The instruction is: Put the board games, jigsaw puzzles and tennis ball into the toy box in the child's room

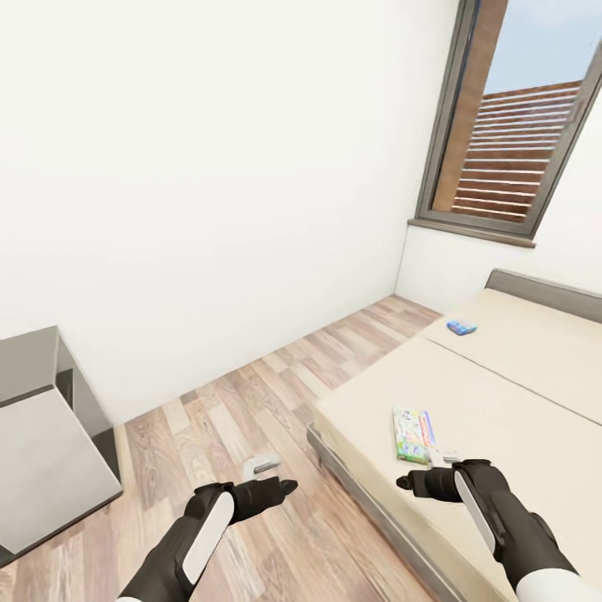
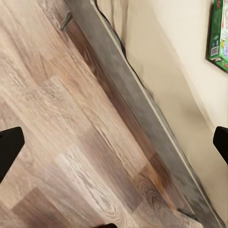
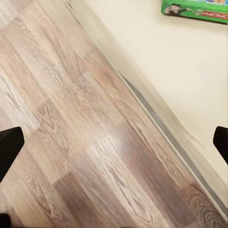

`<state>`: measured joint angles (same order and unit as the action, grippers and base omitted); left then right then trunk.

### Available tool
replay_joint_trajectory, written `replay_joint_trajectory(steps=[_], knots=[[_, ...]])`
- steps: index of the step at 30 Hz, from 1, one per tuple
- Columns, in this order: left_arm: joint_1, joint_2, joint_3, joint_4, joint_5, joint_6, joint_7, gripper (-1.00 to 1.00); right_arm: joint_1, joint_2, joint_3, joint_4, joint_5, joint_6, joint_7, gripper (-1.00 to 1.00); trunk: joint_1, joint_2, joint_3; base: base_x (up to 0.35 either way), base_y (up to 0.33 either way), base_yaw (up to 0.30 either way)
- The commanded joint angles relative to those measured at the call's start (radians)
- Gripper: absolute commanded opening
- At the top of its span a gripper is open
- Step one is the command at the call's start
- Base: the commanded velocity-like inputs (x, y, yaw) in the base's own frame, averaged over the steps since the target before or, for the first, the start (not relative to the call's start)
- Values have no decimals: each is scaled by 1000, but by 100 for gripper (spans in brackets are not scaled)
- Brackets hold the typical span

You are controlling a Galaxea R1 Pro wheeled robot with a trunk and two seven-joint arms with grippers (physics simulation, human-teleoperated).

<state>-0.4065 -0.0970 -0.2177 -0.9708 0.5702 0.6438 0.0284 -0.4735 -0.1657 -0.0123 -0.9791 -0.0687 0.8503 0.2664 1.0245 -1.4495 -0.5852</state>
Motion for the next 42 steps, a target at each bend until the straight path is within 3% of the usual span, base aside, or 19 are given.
replay_joint_trajectory(steps=[1, 42], knots=[[0, 0, 0, -1, 5, 4, 3, 100, -1, 0, -1, -1, -7, 6, -1, 100, 1, 0, -1, 289, 233, 0], [0, 0, -1, 7, 7, 4, -3, 100, -1, 0, 13, -7, -6, 7, -2, 100, 1, 0, -1, 284, 222, 0]])
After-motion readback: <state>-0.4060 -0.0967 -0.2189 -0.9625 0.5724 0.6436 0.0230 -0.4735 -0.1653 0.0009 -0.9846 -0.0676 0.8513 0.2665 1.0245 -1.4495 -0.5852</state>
